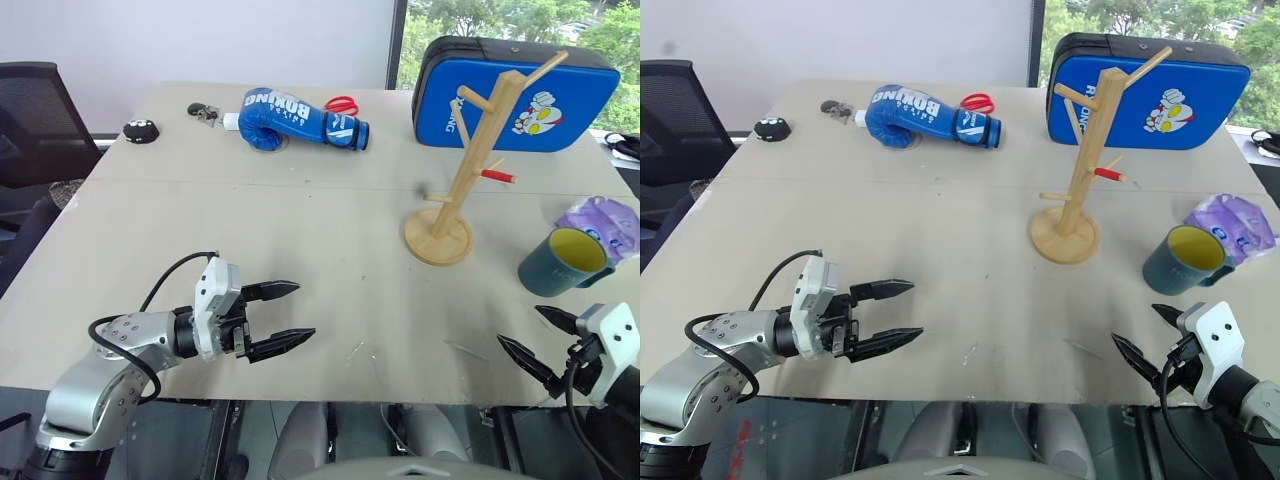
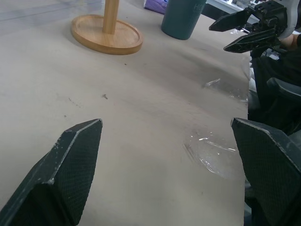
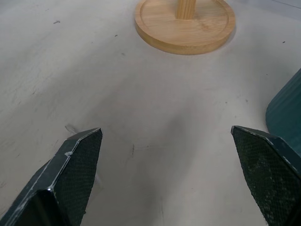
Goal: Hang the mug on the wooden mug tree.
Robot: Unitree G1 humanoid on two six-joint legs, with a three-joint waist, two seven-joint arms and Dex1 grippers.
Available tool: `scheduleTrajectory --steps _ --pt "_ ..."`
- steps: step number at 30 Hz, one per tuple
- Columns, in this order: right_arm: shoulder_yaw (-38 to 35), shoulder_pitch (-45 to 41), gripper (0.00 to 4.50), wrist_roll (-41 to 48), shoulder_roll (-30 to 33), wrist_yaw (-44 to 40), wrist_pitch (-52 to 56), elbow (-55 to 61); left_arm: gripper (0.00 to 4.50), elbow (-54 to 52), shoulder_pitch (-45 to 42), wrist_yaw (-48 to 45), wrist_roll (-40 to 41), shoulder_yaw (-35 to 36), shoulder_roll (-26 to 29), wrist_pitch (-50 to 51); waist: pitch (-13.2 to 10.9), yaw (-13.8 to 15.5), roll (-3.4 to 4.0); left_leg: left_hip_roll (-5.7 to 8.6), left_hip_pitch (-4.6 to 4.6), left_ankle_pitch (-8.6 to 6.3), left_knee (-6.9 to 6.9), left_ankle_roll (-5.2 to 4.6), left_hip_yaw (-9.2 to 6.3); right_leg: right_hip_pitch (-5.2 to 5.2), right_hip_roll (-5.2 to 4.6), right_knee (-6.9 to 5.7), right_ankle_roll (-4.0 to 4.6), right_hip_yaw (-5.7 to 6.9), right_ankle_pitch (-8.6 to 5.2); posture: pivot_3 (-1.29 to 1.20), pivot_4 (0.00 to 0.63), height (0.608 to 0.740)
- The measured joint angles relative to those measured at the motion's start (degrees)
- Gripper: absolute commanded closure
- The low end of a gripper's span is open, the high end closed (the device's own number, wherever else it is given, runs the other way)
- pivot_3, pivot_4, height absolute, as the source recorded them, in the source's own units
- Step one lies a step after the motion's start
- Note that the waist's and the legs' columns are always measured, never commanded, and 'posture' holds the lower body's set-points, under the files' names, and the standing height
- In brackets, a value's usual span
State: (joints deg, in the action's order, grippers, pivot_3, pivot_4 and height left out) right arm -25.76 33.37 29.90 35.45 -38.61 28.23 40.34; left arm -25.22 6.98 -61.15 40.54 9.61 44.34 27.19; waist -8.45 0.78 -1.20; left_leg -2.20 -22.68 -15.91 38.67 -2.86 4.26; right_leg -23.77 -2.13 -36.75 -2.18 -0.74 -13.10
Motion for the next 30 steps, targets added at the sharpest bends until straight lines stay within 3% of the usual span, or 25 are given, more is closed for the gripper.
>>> scheduleTrajectory --steps 11,20,23,26,30 --pt "-0.3 -2.3 0.07 -0.9 -6.0 5.9 -1.2 -1.2 0.0 -0.7 -9.1 -2.6 2.5 -4.1 -2.1 0.9 0.0 -0.3 0.07 0.02 0.03 0.01 0.02 0.0 0.05 0.0 0.1 -0.03 0.02 -0.07 0.02 0.0 0.15 0.74" --pt "-9.2 -6.2 0.07 0.6 -8.2 16.9 5.1 -4.7 0.0 -1.3 -11.4 -6.6 3.5 -5.7 -2.3 0.7 0.0 0.0 0.08 0.05 0.02 0.01 0.01 0.0 0.03 0.01 0.12 -0.02 -0.01 -0.08 0.0 0.0 0.15 0.74" --pt "-9.2 -7.5 0.92 0.6 -8.1 17.5 5.2 -7.0 0.0 -1.3 -12.1 -6.8 4.0 -5.7 -2.7 0.7 0.0 -0.2 0.1 0.04 0.03 0.01 0.01 0.0 0.03 0.01 0.16 -0.03 -0.01 -0.09 0.0 0.0 0.15 0.74" --pt "-9.3 -9.3 2.33 0.0 -8.1 17.9 5.1 -10.6 0.0 -1.3 -12.7 -6.7 4.2 -5.7 -2.9 0.7 0.0 -0.1 0.13 0.05 0.03 0.01 0.01 -0.01 0.04 0.01 0.16 -0.03 0.0 -0.12 0.01 0.0 0.15 0.74" --pt "-9.3 -12.4 2.33 -1.4 -8.0 18.8 3.9 -14.7 0.0 -1.3 -12.7 -6.4 4.2 -5.7 -3.0 0.7 0.0 -0.2 0.13 0.05 0.03 0.01 0.01 -0.01 0.07 0.01 0.17 -0.03 -0.01 -0.15 0.01 0.0 0.15 0.74"
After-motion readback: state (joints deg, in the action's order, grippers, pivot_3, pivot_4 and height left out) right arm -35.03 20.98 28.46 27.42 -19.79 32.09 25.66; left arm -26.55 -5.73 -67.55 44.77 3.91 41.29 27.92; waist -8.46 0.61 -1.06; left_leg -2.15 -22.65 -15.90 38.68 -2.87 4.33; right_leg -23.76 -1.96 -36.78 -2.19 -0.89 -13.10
